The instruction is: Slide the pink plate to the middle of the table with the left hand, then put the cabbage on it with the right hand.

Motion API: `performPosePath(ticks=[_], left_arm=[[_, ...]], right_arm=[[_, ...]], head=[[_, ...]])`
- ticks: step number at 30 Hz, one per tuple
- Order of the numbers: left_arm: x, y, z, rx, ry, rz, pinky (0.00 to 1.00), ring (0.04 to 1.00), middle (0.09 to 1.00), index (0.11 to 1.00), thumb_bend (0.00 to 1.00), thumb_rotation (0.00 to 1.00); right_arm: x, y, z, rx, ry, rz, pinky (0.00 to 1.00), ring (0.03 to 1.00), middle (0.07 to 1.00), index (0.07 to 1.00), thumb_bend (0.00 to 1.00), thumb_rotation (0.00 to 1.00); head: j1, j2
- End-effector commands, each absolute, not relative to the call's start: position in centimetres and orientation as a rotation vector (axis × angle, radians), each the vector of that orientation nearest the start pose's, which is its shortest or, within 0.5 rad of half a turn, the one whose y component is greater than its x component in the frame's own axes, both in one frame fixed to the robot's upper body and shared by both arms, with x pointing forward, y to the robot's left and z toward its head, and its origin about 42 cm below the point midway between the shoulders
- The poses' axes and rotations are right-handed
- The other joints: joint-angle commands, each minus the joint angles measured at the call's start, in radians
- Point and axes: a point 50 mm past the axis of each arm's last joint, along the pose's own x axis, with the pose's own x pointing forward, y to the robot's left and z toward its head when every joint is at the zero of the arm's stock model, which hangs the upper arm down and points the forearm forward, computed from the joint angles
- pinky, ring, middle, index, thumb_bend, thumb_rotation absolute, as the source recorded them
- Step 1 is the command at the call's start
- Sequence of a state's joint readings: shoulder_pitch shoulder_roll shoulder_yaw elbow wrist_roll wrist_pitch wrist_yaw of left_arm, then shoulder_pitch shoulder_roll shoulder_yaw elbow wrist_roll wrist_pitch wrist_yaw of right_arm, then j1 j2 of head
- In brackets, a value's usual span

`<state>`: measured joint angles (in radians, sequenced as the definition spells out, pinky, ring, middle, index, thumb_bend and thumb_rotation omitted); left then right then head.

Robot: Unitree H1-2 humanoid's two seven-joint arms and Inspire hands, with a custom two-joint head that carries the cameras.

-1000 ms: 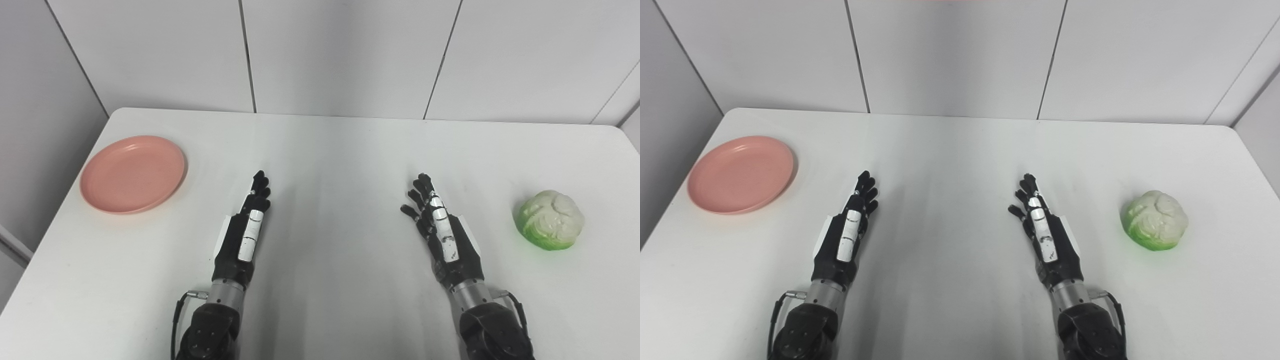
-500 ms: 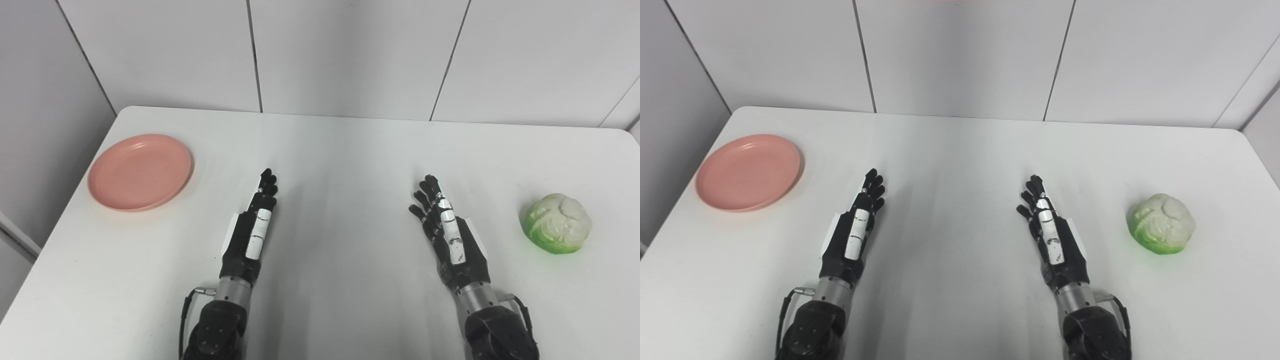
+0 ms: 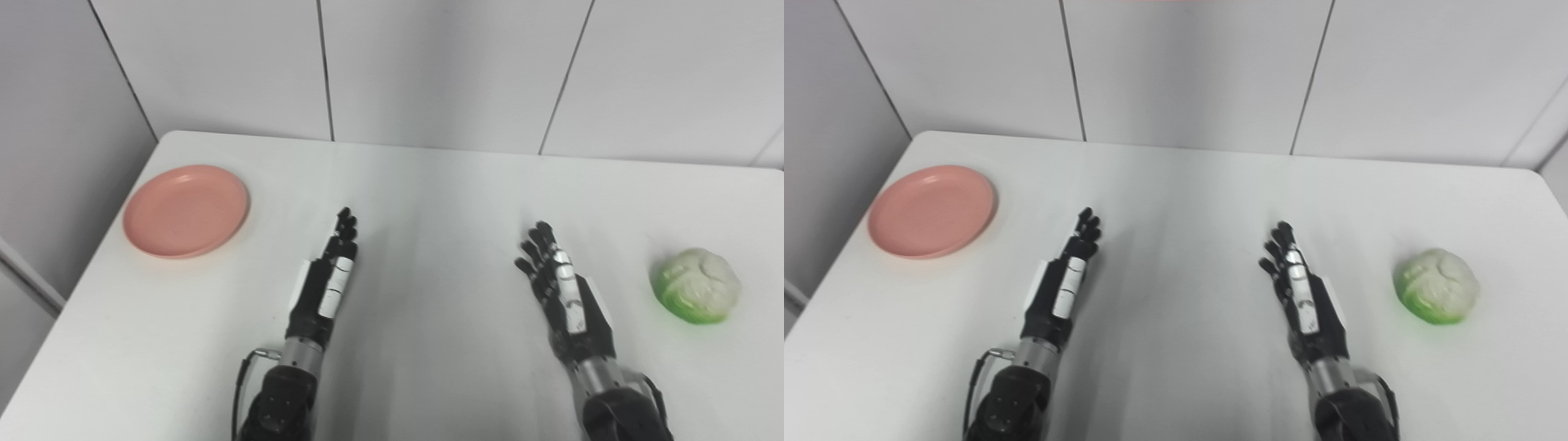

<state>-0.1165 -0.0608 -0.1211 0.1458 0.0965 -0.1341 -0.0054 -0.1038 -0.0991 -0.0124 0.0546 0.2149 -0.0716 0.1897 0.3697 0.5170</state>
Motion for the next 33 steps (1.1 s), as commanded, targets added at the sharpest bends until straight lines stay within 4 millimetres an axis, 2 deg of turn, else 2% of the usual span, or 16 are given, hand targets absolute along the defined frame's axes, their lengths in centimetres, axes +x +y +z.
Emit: performPosePath(ticks=[1, 11, 16, 24, 28, 33], left_arm=[[31.5, 13.2, 9.4, 0.043, -0.08, -0.197, 0.98, 0.989, 0.99, 0.991, 0.82, 1.0], [31.9, 12.6, 9.1, 0.049, -0.064, -0.219, 1.0, 1.0, 0.998, 0.998, 0.86, 1.0], [32.1, 12.2, 9.0, 0.015, -0.071, -0.213, 1.0, 1.0, 1.0, 0.996, 0.84, 1.0], [32.1, 11.9, 9.1, 0.006, -0.057, -0.203, 1.0, 1.0, 0.998, 0.994, 0.86, 1.0], [32.4, 11.8, 9.8, -0.008, -0.067, -0.212, 1.0, 1.0, 1.0, 0.999, 0.86, 1.0], [32.9, 11.6, 11.5, -0.053, -0.083, -0.214, 1.0, 1.0, 1.0, 1.0, 0.86, 0.98]], right_arm=[[31.9, -23.6, 12.9, 0.084, -0.187, 0.202, 1.0, 1.0, 1.0, 1.0, 0.58, 1.0], [32.2, -24.0, 13.0, 0.107, -0.19, 0.207, 1.0, 1.0, 1.0, 1.0, 0.54, 1.0], [32.1, -24.0, 13.2, 0.099, -0.186, 0.208, 1.0, 1.0, 1.0, 1.0, 0.51, 1.0], [31.9, -23.8, 13.7, 0.095, -0.181, 0.203, 1.0, 1.0, 1.0, 1.0, 0.49, 1.0], [31.9, -23.8, 13.9, 0.104, -0.179, 0.206, 1.0, 1.0, 1.0, 1.0, 0.48, 1.0], [32.0, -23.9, 14.2, 0.113, -0.173, 0.212, 1.0, 1.0, 1.0, 1.0, 0.46, 1.0]], head=[[0.01, -0.002], [0.062, -0.013], [0.07, -0.015], [0.077, -0.014], [0.087, -0.009], [0.097, -0.006]])
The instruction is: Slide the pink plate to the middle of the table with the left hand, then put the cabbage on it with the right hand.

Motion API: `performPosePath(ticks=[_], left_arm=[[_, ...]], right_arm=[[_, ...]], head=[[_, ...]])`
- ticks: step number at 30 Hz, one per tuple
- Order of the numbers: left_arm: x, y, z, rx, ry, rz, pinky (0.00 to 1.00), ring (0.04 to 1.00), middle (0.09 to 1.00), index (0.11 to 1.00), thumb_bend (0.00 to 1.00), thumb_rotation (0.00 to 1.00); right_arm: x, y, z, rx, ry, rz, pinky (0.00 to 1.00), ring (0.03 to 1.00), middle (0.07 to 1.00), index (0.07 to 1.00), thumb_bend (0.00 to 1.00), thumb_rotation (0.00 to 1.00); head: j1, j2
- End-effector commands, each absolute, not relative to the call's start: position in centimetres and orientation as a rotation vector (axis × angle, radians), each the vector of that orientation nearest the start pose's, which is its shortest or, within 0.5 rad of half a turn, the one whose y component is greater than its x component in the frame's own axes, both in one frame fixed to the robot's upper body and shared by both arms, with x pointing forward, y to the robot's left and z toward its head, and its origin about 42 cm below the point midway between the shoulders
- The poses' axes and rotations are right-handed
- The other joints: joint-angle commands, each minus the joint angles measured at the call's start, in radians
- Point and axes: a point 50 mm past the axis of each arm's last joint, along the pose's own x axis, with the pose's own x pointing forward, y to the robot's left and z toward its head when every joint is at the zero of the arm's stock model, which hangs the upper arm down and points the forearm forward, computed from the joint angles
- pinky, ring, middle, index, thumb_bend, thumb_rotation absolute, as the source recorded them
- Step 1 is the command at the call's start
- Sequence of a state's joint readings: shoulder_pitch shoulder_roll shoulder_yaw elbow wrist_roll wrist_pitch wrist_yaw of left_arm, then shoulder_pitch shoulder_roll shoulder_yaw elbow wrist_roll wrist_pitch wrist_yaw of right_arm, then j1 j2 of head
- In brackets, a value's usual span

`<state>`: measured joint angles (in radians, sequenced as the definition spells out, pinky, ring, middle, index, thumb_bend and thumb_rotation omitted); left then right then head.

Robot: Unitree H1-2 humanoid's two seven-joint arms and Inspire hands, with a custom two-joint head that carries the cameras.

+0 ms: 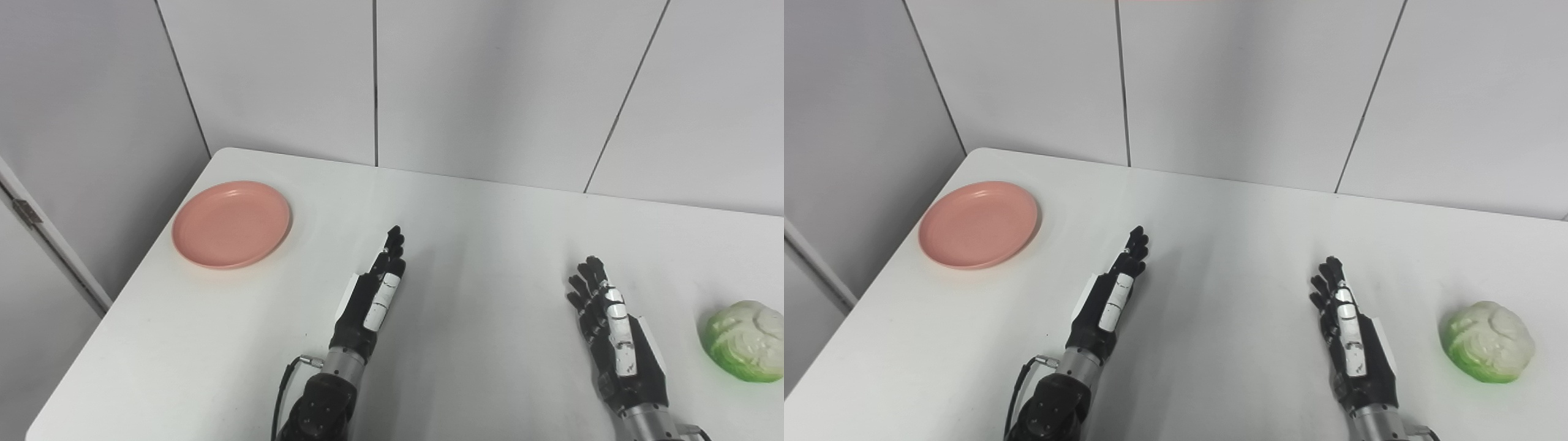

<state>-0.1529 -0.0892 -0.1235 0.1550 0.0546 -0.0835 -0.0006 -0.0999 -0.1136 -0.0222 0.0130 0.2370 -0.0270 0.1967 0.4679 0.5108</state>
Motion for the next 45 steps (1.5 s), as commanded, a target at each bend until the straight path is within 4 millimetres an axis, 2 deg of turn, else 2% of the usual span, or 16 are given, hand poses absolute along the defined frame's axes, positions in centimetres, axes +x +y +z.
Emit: performPosePath(ticks=[1, 7, 10, 16, 21, 27, 30, 38, 45], left_arm=[[33.1, 11.6, 12.2, -0.067, -0.096, -0.214, 1.0, 1.0, 1.0, 1.0, 0.84, 0.97], [33.4, 12.3, 15.4, -0.071, -0.189, -0.209, 0.98, 0.985, 0.987, 0.99, 0.79, 0.95], [33.4, 12.8, 17.5, -0.085, -0.238, -0.205, 0.97, 0.975, 0.981, 0.982, 0.8, 0.94], [33.3, 13.4, 20.4, -0.123, -0.317, -0.193, 0.95, 0.957, 0.975, 0.972, 0.79, 0.92], [33.0, 14.8, 23.6, -0.113, -0.369, -0.211, 0.98, 0.971, 0.979, 0.977, 0.79, 0.94], [32.8, 16.5, 26.8, -0.098, -0.43, -0.215, 0.99, 0.968, 0.979, 0.98, 0.83, 0.97], [32.9, 17.3, 28.1, -0.091, -0.466, -0.202, 0.99, 0.964, 0.973, 0.975, 0.81, 0.98], [34.2, 21.6, 30.8, -0.075, -0.562, -0.138, 0.98, 0.973, 0.98, 0.98, 0.79, 0.96], [34.4, 25.5, 32.9, -0.027, -0.612, -0.042, 0.96, 0.967, 0.978, 0.985, 0.79, 0.98]], right_arm=[[32.0, -23.9, 14.2, 0.107, -0.17, 0.212, 1.0, 1.0, 1.0, 1.0, 0.45, 1.0], [31.9, -23.7, 14.5, 0.108, -0.155, 0.211, 1.0, 1.0, 1.0, 1.0, 0.45, 1.0], [31.9, -23.7, 14.5, 0.106, -0.158, 0.219, 1.0, 1.0, 1.0, 1.0, 0.44, 1.0], [31.9, -23.5, 14.5, 0.108, -0.163, 0.214, 1.0, 1.0, 1.0, 1.0, 0.45, 1.0], [32.0, -23.5, 14.5, 0.1, -0.164, 0.216, 1.0, 1.0, 1.0, 1.0, 0.46, 1.0], [32.1, -23.5, 14.4, 0.09, -0.163, 0.215, 1.0, 1.0, 1.0, 1.0, 0.48, 1.0], [32.1, -23.5, 14.5, 0.096, -0.162, 0.218, 1.0, 1.0, 1.0, 1.0, 0.46, 1.0], [31.9, -23.4, 14.6, 0.103, -0.16, 0.214, 1.0, 1.0, 1.0, 1.0, 0.44, 1.0], [31.9, -23.5, 14.6, 0.102, -0.161, 0.217, 1.0, 1.0, 1.0, 1.0, 0.41, 1.0]], head=[[0.002, 0.001], [0.002, 0.005], [0.0, 0.007], [-0.003, 0.009], [-0.002, 0.008], [0.003, 0.003], [0.004, 0.002], [0.01, -0.004], [0.018, -0.011]])
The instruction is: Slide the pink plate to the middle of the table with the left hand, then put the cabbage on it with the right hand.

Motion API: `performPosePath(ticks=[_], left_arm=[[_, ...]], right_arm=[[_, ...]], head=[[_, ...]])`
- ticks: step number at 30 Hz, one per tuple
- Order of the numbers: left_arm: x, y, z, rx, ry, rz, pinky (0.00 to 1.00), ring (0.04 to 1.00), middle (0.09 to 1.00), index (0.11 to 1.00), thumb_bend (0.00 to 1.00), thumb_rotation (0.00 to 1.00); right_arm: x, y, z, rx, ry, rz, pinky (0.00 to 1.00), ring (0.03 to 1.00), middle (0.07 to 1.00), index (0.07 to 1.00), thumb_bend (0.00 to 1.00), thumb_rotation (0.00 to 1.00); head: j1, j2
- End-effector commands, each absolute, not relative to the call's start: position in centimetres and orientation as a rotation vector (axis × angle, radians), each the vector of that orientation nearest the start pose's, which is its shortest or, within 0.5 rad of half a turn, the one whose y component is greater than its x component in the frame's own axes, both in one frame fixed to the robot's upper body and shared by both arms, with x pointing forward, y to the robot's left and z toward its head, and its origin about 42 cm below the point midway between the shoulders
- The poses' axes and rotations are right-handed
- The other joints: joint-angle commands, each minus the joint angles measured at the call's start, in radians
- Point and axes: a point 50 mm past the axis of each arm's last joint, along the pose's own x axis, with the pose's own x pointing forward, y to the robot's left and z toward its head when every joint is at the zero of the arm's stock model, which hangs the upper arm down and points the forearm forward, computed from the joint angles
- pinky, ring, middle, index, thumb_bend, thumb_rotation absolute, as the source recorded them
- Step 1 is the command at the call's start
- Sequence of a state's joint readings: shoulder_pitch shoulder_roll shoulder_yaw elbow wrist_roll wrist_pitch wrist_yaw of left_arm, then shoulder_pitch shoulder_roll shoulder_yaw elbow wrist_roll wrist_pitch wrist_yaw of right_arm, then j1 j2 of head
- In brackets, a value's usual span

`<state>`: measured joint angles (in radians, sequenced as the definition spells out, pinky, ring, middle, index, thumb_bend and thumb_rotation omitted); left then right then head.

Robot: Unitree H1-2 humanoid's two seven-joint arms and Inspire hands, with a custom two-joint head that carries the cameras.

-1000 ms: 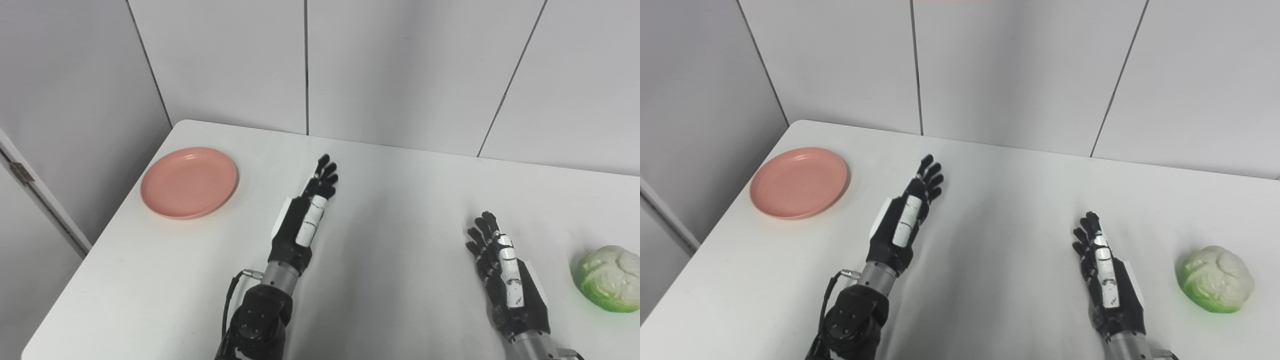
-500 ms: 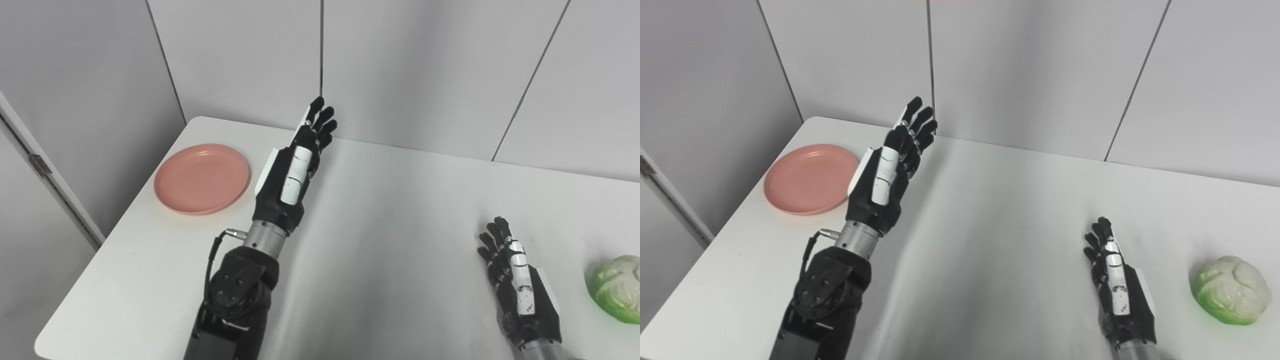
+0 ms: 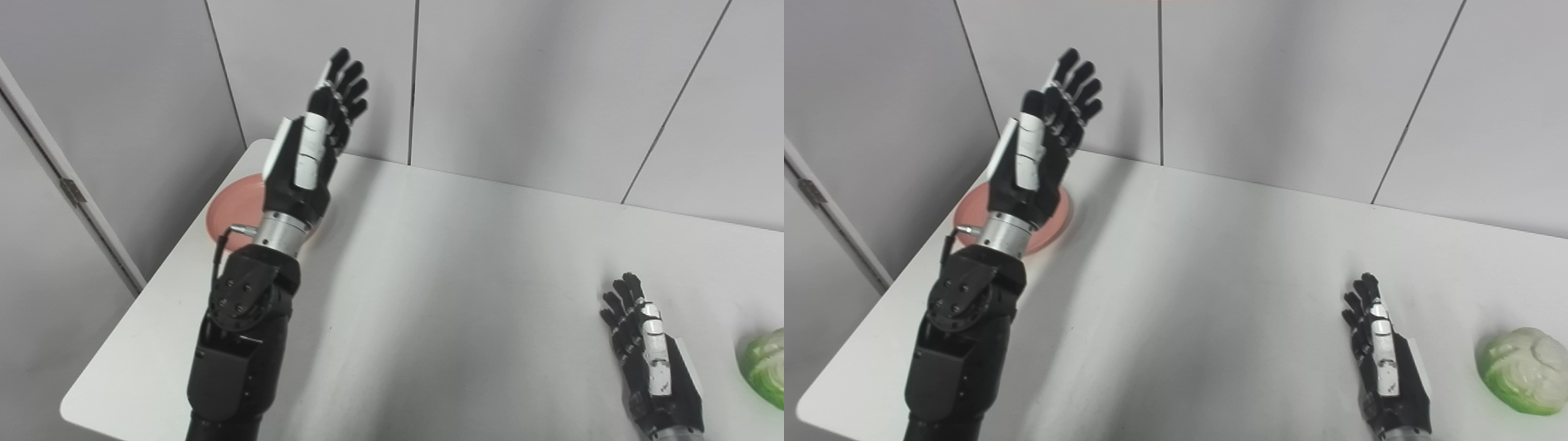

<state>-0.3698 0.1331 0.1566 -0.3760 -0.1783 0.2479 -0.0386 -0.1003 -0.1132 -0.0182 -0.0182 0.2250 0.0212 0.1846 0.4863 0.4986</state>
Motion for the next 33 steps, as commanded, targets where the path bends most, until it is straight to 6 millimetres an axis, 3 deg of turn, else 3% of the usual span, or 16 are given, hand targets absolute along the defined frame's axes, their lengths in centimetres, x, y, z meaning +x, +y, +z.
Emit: performPosePath(ticks=[1, 10, 16, 24, 33], left_arm=[[34.3, 26.1, 33.2, -0.025, -0.612, -0.02, 0.95, 0.962, 0.972, 0.977, 0.8, 0.97], [34.5, 31.8, 34.4, 0.004, -0.621, 0.124, 0.95, 0.975, 0.977, 0.973, 0.82, 0.97], [35.0, 35.7, 34.1, 0.01, -0.607, 0.193, 0.92, 0.963, 0.973, 0.975, 0.82, 0.97], [35.9, 41.0, 33.2, 0.005, -0.583, 0.277, 0.96, 0.965, 0.964, 0.963, 0.84, 0.96], [36.7, 43.8, 31.6, -0.036, -0.521, 0.335, 0.96, 0.955, 0.953, 0.953, 0.86, 0.94]], right_arm=[[31.9, -23.5, 14.6, 0.101, -0.159, 0.215, 1.0, 1.0, 1.0, 1.0, 0.41, 1.0], [31.7, -23.5, 14.7, 0.093, -0.158, 0.217, 1.0, 1.0, 1.0, 1.0, 0.4, 1.0], [31.8, -23.6, 14.7, 0.098, -0.157, 0.226, 1.0, 1.0, 1.0, 1.0, 0.41, 1.0], [31.9, -23.5, 14.6, 0.108, -0.16, 0.227, 1.0, 1.0, 1.0, 1.0, 0.4, 1.0], [31.8, -23.5, 14.7, 0.099, -0.16, 0.219, 1.0, 1.0, 1.0, 1.0, 0.39, 1.0]], head=[[0.001, 0.001], [0.007, -0.002], [0.012, -0.005], [0.013, -0.007], [0.018, -0.007]])
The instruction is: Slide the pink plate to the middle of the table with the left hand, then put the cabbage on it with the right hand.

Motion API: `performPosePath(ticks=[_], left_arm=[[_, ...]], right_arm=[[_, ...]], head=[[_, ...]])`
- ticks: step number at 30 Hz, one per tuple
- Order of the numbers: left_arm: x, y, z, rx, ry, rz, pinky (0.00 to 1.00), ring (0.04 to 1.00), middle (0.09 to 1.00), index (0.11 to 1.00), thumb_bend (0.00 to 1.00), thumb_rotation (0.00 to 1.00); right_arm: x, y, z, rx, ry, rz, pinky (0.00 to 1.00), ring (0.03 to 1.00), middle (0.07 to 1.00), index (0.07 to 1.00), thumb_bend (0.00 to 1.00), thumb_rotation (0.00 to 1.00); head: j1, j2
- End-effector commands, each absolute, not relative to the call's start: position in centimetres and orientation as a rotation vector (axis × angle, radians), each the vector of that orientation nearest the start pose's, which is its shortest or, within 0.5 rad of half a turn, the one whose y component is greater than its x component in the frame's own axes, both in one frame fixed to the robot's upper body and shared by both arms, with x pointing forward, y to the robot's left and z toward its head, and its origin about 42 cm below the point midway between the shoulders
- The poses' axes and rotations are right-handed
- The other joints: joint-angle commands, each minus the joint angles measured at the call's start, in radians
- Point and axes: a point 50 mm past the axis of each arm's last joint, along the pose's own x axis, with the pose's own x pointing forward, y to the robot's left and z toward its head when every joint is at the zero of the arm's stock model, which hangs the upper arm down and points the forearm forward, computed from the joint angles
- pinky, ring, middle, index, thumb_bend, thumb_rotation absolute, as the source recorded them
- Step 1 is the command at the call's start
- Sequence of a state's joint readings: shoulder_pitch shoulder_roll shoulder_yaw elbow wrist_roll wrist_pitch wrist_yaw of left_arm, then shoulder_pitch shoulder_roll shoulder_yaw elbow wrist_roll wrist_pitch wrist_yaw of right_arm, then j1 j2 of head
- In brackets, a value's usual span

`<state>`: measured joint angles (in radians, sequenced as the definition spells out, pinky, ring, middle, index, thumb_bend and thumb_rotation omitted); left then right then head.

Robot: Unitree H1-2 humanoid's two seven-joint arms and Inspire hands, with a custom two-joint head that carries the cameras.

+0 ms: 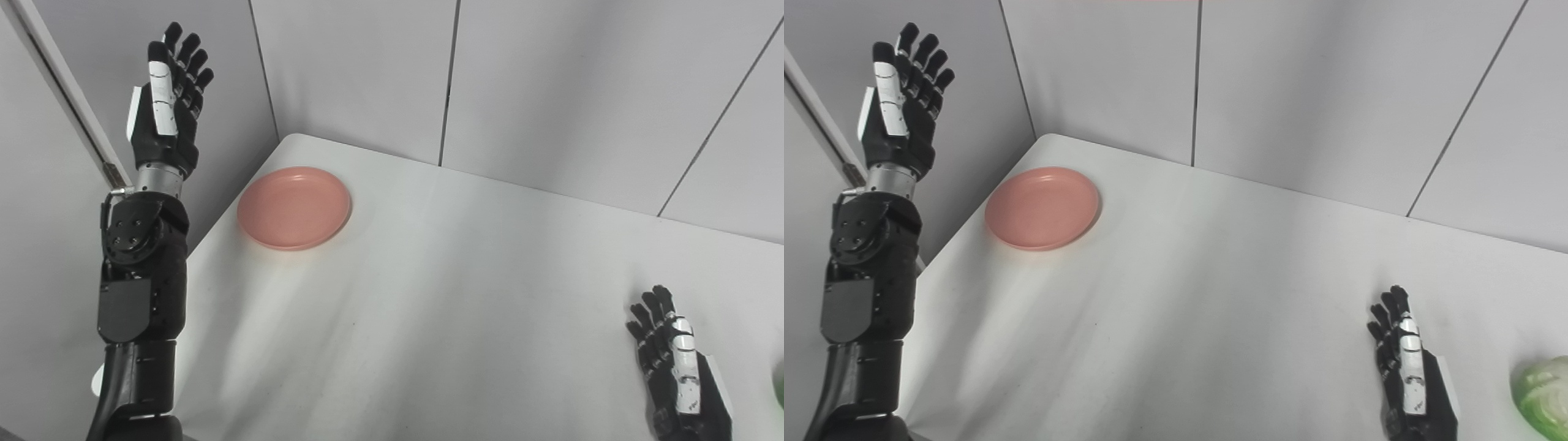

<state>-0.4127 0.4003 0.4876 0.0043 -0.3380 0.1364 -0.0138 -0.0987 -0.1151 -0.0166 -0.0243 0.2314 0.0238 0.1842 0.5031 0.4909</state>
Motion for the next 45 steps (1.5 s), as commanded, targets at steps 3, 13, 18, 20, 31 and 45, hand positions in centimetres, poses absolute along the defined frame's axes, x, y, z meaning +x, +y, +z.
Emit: performPosePath(ticks=[3, 13, 18, 20, 31, 45], left_arm=[[36.9, 44.3, 30.7, -0.045, -0.481, 0.337, 0.99, 0.967, 0.966, 0.965, 0.86, 0.96], [37.9, 44.8, 27.9, -0.112, -0.39, 0.35, 1.0, 0.976, 0.973, 0.962, 0.84, 0.96], [38.3, 44.3, 26.5, -0.138, -0.341, 0.347, 0.99, 0.961, 0.957, 0.957, 0.84, 0.95], [38.5, 44.2, 26.1, -0.142, -0.331, 0.341, 1.0, 0.966, 0.96, 0.964, 0.83, 0.96], [39.6, 44.0, 23.7, -0.174, -0.247, 0.358, 1.0, 0.978, 0.972, 0.974, 0.83, 0.95], [40.4, 44.2, 20.2, -0.197, -0.132, 0.383, 1.0, 0.993, 0.987, 0.997, 0.84, 0.98]], right_arm=[[31.8, -23.5, 14.7, 0.098, -0.16, 0.223, 1.0, 1.0, 1.0, 1.0, 0.39, 1.0], [31.6, -23.5, 14.9, 0.102, -0.156, 0.221, 1.0, 1.0, 1.0, 1.0, 0.37, 1.0], [31.6, -23.5, 14.9, 0.099, -0.153, 0.223, 1.0, 1.0, 1.0, 1.0, 0.36, 1.0], [31.6, -23.5, 15.0, 0.098, -0.153, 0.223, 1.0, 1.0, 1.0, 1.0, 0.36, 1.0], [31.4, -23.4, 15.0, 0.091, -0.156, 0.221, 1.0, 1.0, 1.0, 1.0, 0.35, 1.0], [31.2, -23.3, 15.3, 0.1, -0.153, 0.222, 1.0, 1.0, 1.0, 1.0, 0.33, 1.0]], head=[[0.002, 0.001], [0.001, -0.002], [0.001, -0.004], [0.001, -0.004], [0.002, -0.007], [0.0, 0.002]])
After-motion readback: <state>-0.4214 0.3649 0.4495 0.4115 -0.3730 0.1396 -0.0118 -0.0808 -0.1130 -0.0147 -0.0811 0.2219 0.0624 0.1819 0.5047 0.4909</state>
